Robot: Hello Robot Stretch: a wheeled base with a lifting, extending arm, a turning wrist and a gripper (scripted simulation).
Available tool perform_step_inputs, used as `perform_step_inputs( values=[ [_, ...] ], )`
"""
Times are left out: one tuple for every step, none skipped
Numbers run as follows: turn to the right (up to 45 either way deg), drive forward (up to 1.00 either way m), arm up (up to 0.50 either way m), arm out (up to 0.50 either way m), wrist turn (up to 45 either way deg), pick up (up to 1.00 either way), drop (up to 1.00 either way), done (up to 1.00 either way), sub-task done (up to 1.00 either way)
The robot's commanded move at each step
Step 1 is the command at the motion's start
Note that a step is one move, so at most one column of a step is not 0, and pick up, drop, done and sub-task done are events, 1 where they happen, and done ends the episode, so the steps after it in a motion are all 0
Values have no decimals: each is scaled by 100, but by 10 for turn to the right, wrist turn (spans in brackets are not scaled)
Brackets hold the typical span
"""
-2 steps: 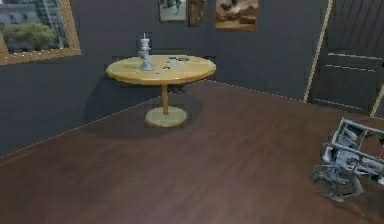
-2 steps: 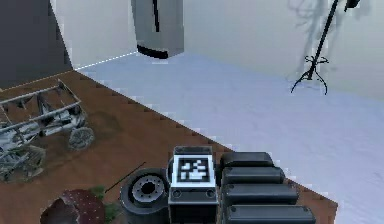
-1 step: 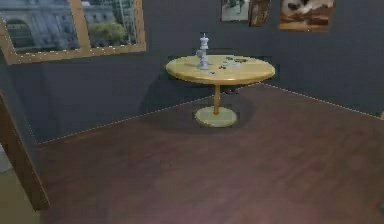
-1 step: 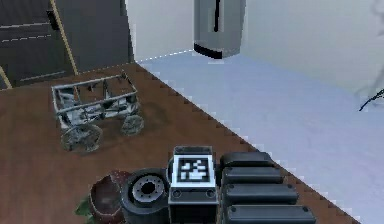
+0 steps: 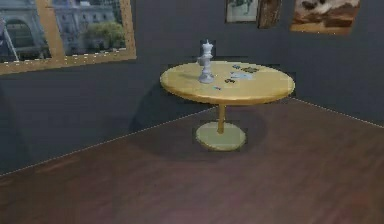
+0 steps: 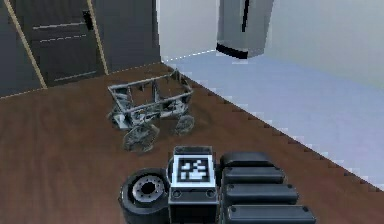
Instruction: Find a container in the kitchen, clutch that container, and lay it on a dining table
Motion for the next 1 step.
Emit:
perform_step_inputs(
  values=[
    [-210, 0, 0, 0, 0, 0, 0, 0, 0]
  ],
)
